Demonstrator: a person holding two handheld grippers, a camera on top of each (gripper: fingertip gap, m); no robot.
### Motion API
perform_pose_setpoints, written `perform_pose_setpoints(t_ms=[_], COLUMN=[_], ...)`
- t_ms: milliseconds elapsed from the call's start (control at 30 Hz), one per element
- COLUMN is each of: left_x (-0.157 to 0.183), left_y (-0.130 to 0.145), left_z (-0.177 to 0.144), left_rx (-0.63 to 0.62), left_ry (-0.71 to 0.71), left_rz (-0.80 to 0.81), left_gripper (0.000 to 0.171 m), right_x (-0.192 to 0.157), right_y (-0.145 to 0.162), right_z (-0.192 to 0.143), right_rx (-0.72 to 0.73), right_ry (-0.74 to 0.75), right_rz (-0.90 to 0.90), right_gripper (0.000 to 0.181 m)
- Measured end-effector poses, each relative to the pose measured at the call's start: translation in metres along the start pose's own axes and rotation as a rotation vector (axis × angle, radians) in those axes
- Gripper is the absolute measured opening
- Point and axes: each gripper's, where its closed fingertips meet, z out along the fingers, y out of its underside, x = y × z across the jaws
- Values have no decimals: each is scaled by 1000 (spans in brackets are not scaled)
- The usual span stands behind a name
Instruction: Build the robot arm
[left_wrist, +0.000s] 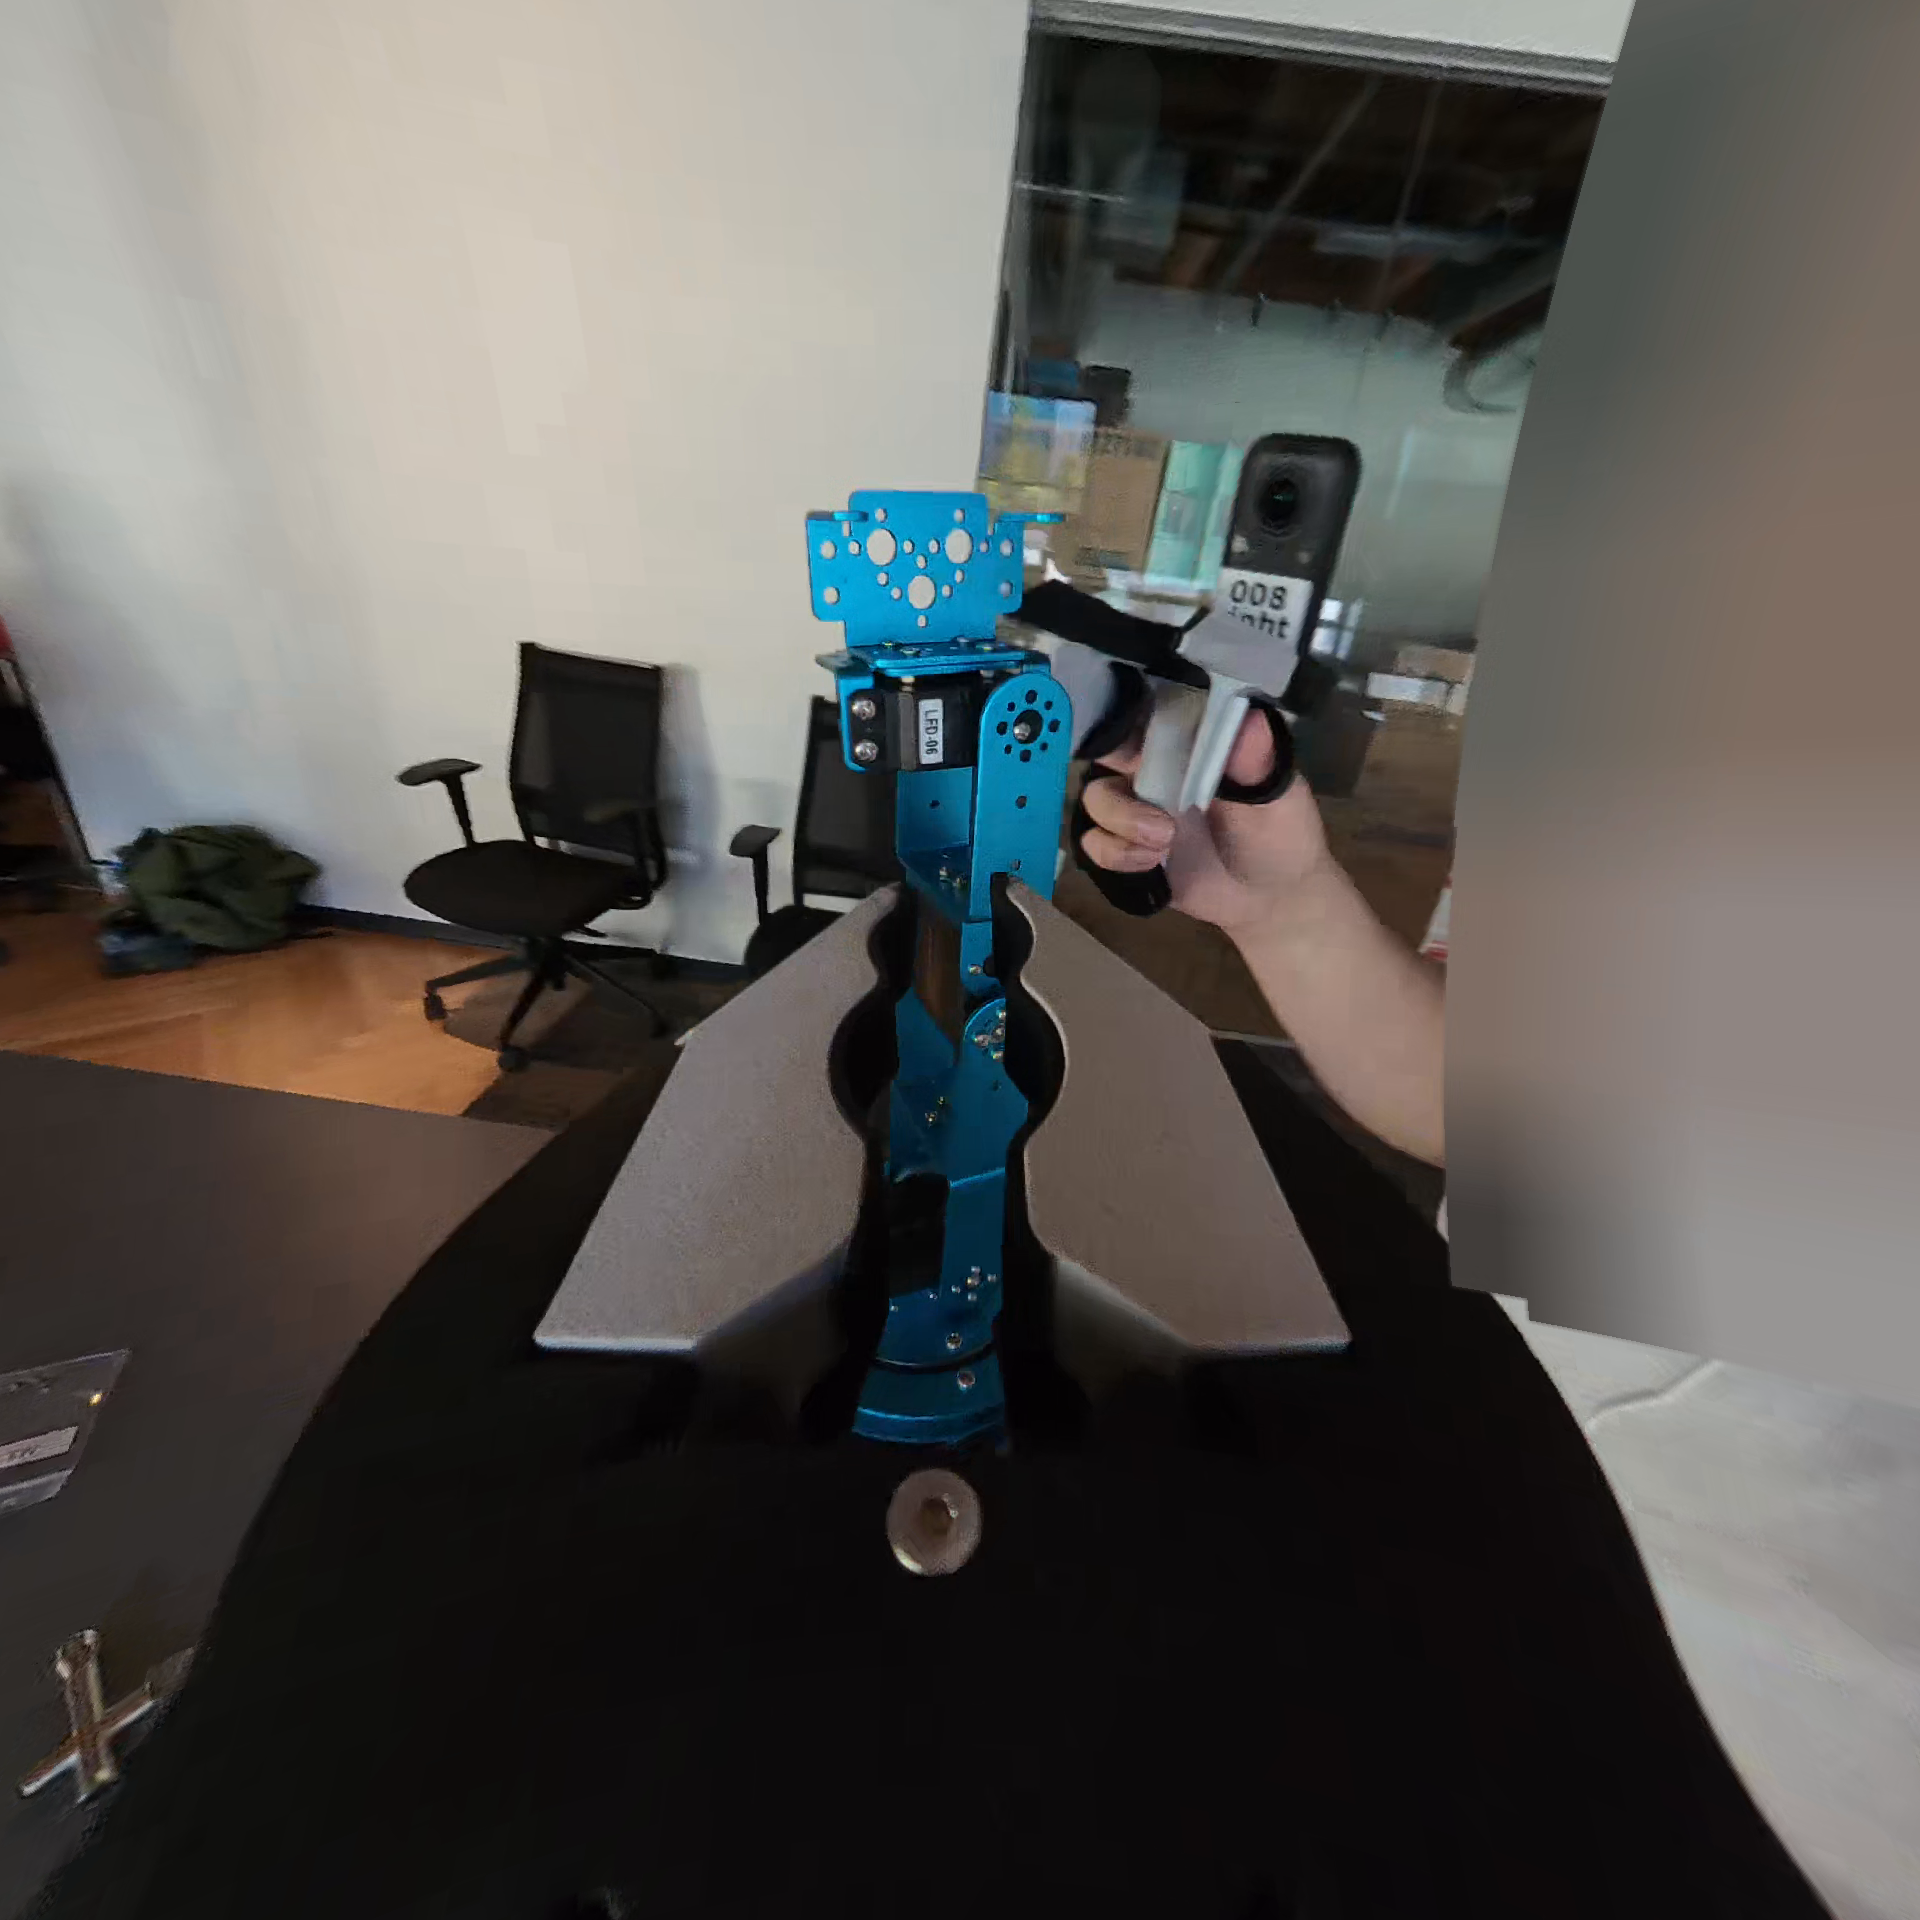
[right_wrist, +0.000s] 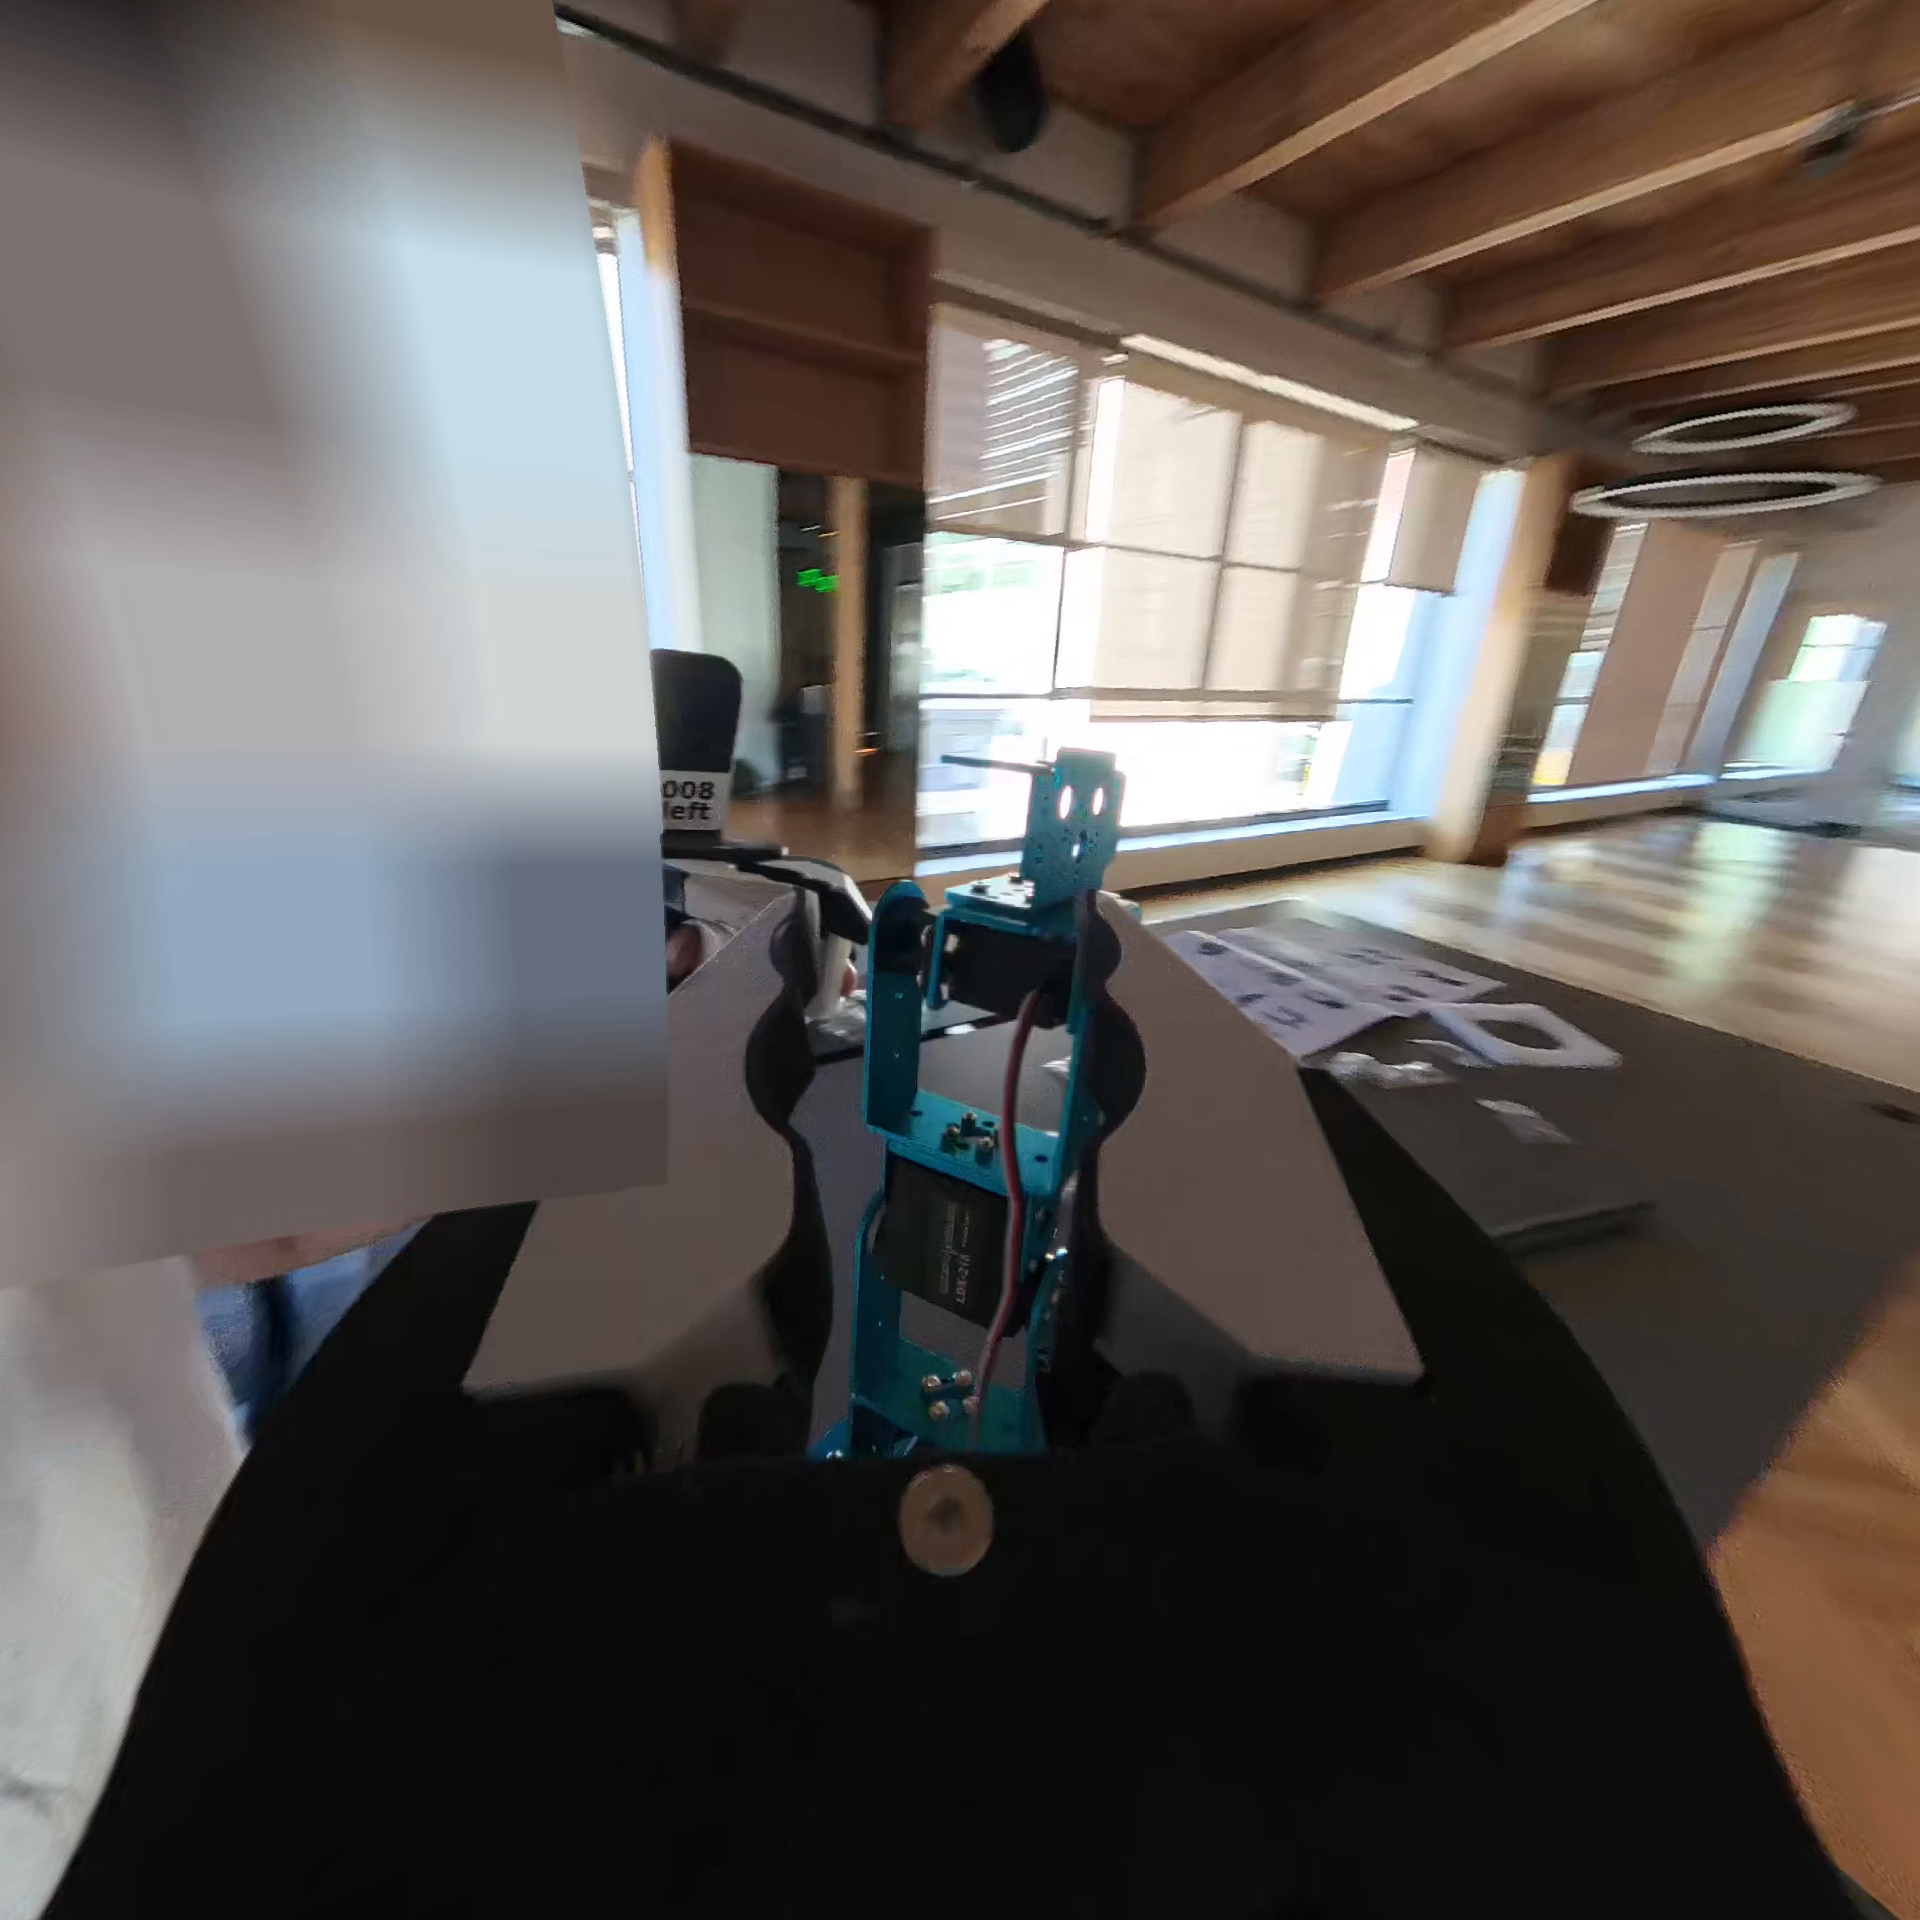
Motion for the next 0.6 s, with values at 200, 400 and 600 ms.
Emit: perform_pose_setpoints(t_ms=[200, 400, 600], left_x=[-3, -39, -46], left_y=[-22, -53, -47], left_z=[22, 44, 46], left_rx=[-10, 97, 58], left_ry=[179, 181, 290], left_rz=[31, 20, -118], left_gripper=[13, 18, 19], right_x=[-21, -10, -6], right_y=[9, -9, -3], right_z=[7, 9, 11], right_rx=[-157, -231, -250], right_ry=[295, 533, 593], right_rz=[-135, -193, -121], right_gripper=[47, 55, 56])
